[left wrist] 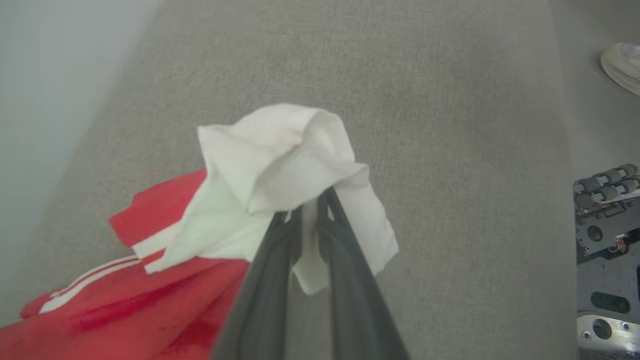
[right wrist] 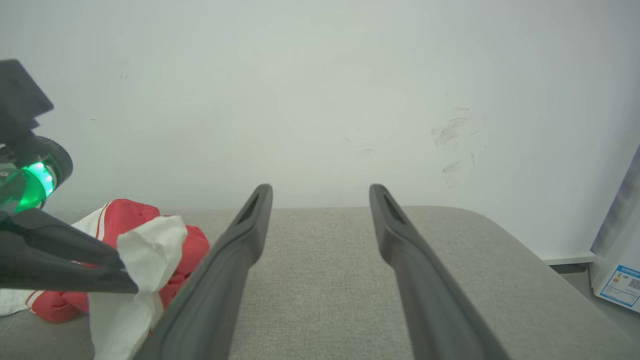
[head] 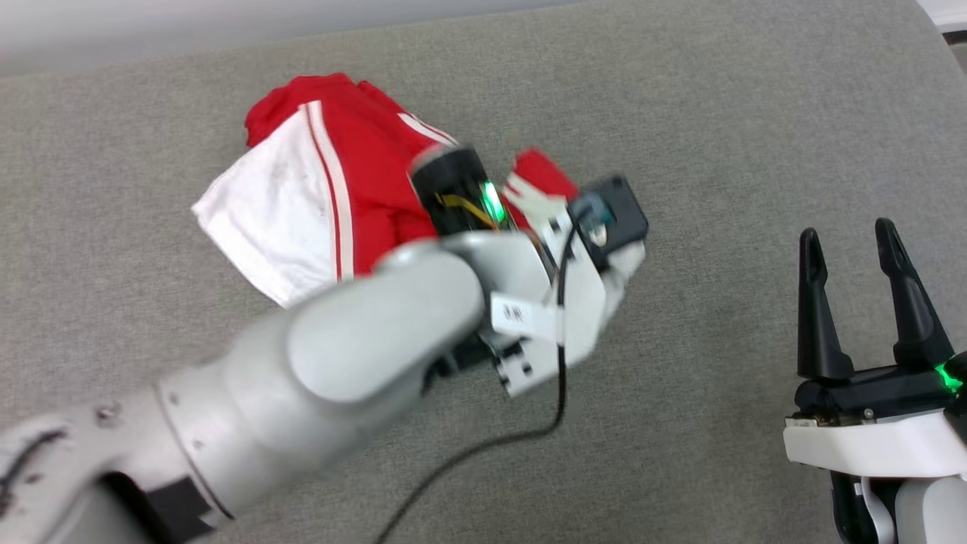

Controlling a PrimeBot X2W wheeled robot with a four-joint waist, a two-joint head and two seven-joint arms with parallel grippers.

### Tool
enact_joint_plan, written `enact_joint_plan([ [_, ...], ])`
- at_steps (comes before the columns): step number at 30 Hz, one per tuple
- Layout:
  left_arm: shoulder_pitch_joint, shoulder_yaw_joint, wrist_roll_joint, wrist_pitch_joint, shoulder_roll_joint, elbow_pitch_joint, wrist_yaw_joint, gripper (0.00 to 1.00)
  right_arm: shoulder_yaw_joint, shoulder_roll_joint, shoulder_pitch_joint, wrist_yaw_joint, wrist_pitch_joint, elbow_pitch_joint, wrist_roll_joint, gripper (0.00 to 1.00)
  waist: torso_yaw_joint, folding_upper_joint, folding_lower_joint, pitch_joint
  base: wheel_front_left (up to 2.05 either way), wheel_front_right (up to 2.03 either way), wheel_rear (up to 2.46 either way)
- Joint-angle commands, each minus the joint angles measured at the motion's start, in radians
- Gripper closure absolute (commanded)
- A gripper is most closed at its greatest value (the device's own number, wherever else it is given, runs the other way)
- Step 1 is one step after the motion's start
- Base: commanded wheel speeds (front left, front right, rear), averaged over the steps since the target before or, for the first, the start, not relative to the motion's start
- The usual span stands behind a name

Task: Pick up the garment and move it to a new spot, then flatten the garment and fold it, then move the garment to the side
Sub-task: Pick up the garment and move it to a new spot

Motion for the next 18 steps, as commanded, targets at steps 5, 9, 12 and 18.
enact_joint_plan([
  [5,0.132,-0.048,-0.006,-0.013,-0.094,0.053,0.0,1.0,-0.005,0.003,0.01,-0.001,-0.002,-0.005,0.002,0.0,-0.011,-0.0001,0.0,0.011,0.0,0.0,0.0],
  [9,0.262,-0.048,0.061,0.076,-0.148,0.024,0.0,1.0,-0.006,0.003,0.004,-0.001,-0.002,-0.002,0.002,0.0,-0.012,-0.0001,0.0,0.021,0.0,0.0,0.0],
  [12,0.329,-0.049,0.091,0.117,-0.165,0.003,0.0,1.0,-0.003,0.003,-0.002,-0.001,-0.002,0.003,0.0,0.0,-0.012,-0.0001,0.0,0.024,0.0,0.0,0.0],
  [18,0.319,-0.049,0.147,-0.023,-0.178,0.055,0.0,0.0,-0.005,0.003,0.008,-0.001,-0.002,0.018,-0.01,0.0,-0.001,-0.0001,0.0,0.0,0.0,0.0,0.0],
])
